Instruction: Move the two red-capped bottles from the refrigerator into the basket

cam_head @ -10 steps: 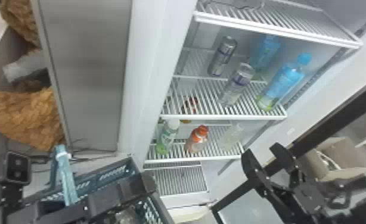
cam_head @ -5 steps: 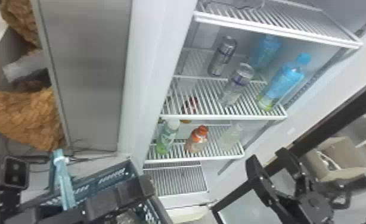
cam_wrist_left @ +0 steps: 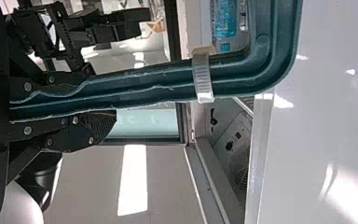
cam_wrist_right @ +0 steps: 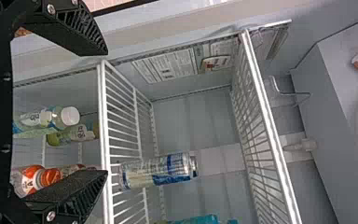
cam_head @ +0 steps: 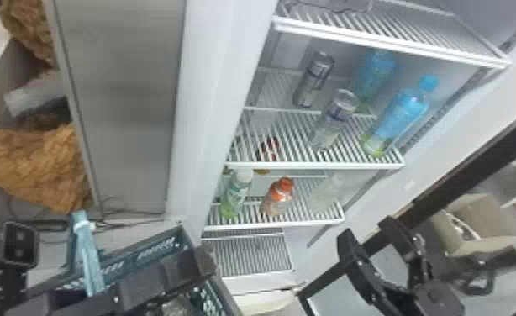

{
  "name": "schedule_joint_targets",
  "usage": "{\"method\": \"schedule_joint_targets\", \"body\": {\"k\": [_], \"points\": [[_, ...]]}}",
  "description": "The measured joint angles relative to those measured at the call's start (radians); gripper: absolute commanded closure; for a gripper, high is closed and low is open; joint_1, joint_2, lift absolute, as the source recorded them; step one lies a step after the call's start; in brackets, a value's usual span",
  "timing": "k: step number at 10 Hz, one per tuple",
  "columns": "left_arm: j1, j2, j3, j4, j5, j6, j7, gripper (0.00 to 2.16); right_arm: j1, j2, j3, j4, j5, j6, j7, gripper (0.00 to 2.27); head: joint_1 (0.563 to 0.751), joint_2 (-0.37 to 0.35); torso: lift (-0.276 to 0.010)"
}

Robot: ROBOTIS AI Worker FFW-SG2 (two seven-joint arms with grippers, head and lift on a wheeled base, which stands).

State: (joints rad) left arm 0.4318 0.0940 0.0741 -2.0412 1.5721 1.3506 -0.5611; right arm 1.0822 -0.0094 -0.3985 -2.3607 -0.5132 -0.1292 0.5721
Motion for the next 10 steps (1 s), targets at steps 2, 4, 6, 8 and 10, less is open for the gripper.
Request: {"method": "schedule_joint_targets", "body": {"k": [2, 4, 6, 8, 10], "points": [[-0.001, -0.003, -0.001, 0.0, -0.004, 0.007, 0.002, 1.21, -0.002, -0.006, 0.0, -0.005, 0.004, 0.011, -0.001, 0.11, 0.695, -0.35, 0.0], [-0.002, -0.003, -0.002, 0.0, -0.007, 0.012, 0.003, 1.21, -0.002, -0.007, 0.0, -0.005, 0.008, 0.021, -0.002, 0.11, 0.695, -0.35, 0.0], [-0.002, -0.004, -0.001, 0.0, -0.011, 0.015, 0.003, 1.21, -0.001, -0.009, -0.001, -0.005, 0.01, 0.032, -0.003, 0.11, 0.695, -0.35, 0.0], [-0.003, -0.005, -0.001, 0.0, -0.016, 0.021, 0.003, 1.21, -0.007, -0.012, -0.002, -0.008, 0.016, 0.042, -0.003, 0.11, 0.695, -0.35, 0.0], [-0.005, -0.005, 0.0, 0.0, -0.019, 0.024, 0.003, 1.21, -0.011, -0.014, -0.004, -0.008, 0.019, 0.049, -0.003, 0.11, 0.695, -0.35, 0.0]]}}
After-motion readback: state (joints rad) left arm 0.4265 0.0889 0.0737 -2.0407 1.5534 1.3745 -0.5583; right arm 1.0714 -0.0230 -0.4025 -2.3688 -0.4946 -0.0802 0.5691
